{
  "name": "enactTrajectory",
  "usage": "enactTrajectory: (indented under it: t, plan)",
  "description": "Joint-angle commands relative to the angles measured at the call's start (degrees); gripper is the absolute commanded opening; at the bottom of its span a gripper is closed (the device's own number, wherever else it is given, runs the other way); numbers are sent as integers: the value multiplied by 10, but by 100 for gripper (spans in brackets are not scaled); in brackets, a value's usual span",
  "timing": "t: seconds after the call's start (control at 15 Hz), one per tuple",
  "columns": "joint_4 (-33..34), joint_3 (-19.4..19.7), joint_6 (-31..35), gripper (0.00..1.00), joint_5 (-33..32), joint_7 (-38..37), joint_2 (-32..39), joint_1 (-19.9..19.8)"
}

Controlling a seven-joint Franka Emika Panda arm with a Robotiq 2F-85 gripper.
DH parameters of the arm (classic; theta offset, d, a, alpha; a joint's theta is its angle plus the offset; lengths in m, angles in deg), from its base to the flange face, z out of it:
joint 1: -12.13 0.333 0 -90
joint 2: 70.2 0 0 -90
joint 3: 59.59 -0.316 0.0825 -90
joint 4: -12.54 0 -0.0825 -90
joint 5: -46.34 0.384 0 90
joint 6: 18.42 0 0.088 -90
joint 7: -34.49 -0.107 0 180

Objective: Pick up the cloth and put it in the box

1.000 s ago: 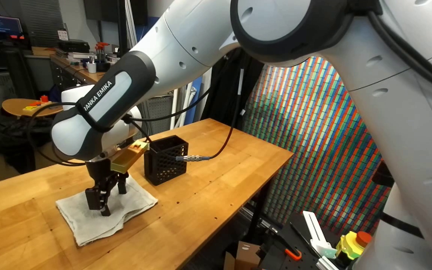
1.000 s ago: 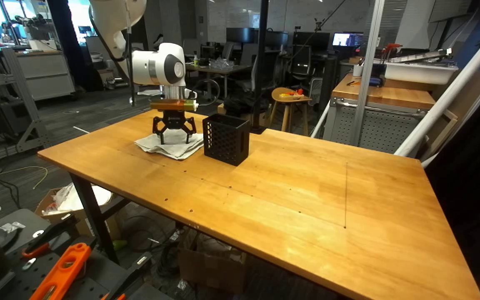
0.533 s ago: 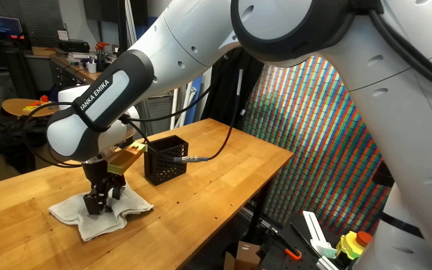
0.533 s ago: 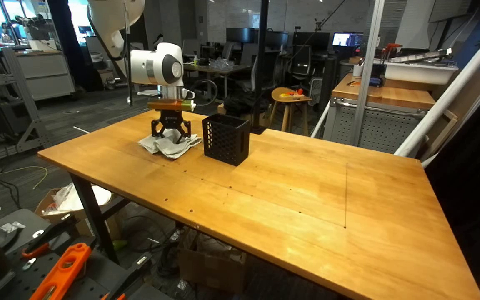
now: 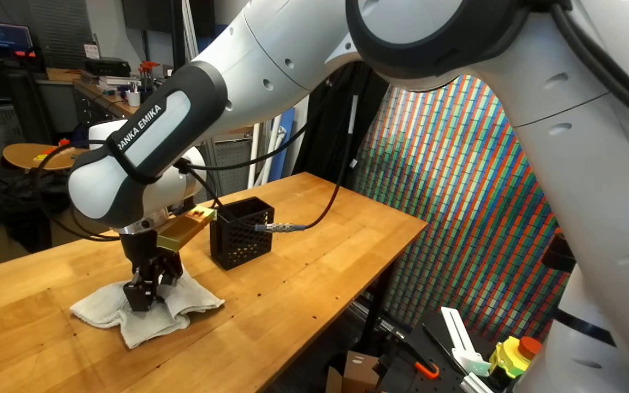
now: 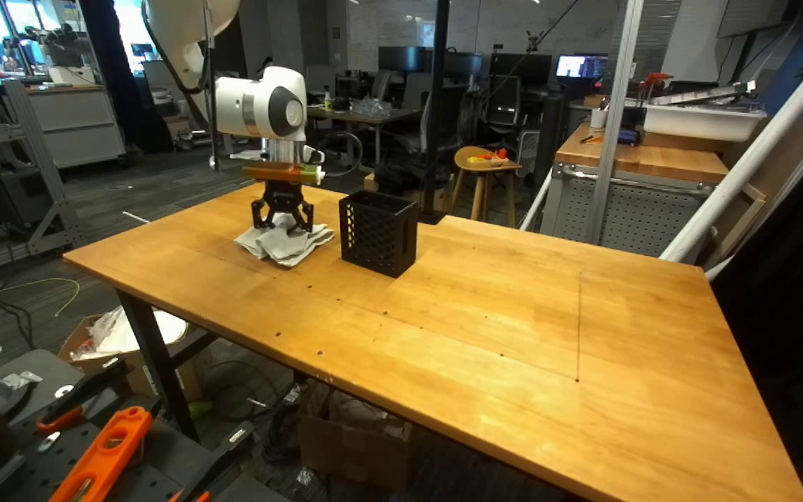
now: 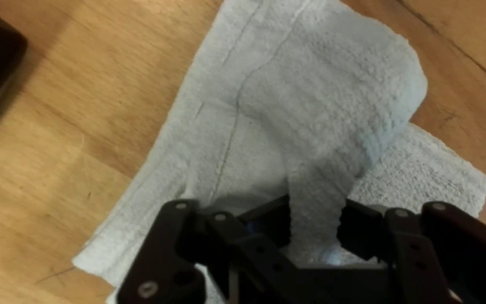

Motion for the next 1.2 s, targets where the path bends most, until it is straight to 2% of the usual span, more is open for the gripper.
enactTrajectory:
  t: [0.0, 0.6, 0.87, 1.13]
  plan:
    - [-45, -11, -20, 8, 19, 14, -59, -17]
    - [-98, 14, -91, 9, 35, -23, -218, -41]
    - [-109, 49, -101, 9, 20, -27, -275, -69]
    - [-82, 89, -111, 9, 5, -45, -290, -95]
